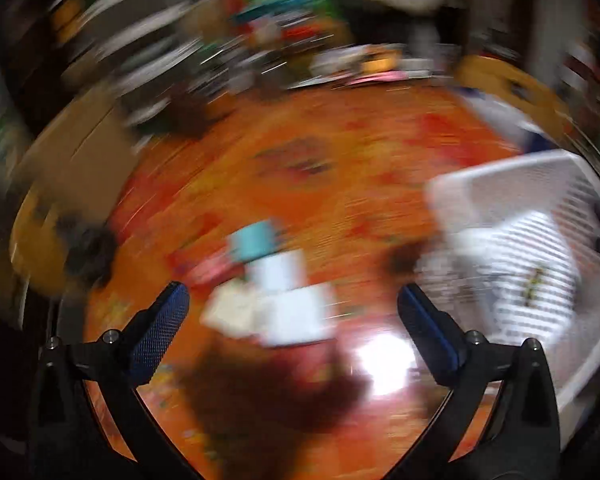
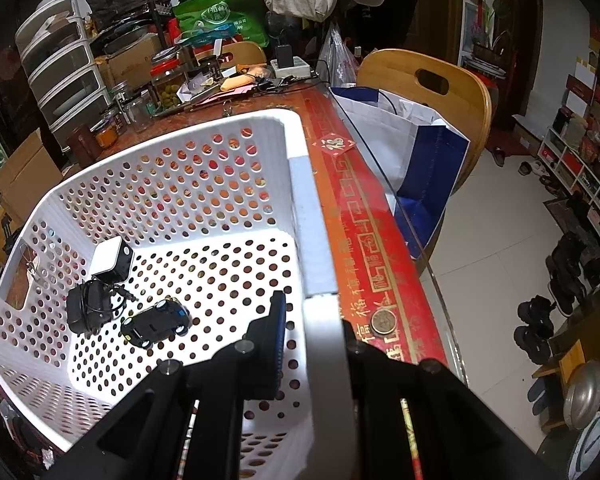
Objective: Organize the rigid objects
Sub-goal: 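Grasp the white charger with handwritten marking using the left tool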
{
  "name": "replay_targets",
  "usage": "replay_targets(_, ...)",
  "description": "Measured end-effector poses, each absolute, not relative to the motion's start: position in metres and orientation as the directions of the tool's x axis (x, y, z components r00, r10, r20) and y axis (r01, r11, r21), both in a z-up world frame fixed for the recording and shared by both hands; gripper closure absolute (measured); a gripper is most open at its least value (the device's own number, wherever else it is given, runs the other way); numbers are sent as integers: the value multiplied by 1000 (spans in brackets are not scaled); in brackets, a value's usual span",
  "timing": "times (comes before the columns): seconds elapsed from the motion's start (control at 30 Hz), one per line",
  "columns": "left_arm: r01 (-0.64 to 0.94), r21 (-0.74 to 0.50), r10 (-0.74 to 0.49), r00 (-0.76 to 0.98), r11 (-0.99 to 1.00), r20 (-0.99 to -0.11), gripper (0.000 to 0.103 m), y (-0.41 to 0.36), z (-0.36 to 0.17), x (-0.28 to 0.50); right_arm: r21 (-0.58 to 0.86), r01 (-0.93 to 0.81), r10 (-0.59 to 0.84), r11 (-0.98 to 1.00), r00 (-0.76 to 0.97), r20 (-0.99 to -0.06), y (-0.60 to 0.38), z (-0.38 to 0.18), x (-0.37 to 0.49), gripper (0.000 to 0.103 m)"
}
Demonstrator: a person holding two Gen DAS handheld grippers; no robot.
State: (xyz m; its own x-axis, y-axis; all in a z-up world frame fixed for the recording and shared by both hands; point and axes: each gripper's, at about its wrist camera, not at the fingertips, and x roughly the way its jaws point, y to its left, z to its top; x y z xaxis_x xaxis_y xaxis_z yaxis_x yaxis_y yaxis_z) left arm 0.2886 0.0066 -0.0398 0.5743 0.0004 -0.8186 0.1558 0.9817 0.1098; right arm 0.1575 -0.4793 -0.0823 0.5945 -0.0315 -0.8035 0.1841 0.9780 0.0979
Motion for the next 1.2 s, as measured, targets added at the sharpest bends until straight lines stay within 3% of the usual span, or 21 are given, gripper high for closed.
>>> replay_targets(0.17, 20, 59, 40, 508, 998, -861, 0, 78, -92, 312, 98, 179, -29, 979, 596, -802, -480, -82, 158, 90)
replay_targets(0.47, 44, 21, 0, 439, 999, -899, 0, 80, -153, 334, 73, 197, -57, 978, 581, -812, -480, -81, 159, 90)
replay_targets(0.93, 21, -50, -54, 456, 999, -888, 2, 81, -170, 355, 70, 197, -58, 978, 579, -813, -480, -82, 159, 90)
replay_targets(1.03, 22, -37, -43, 464, 999, -885, 9, 77, -171, 353, 70, 194, -57, 978, 580, -812, -479, -82, 159, 90)
replay_targets(1.2, 49, -22, -44, 494, 999, -869, 46, 66, -164, 348, 70, 193, -56, 979, 580, -812, -479, -82, 159, 90)
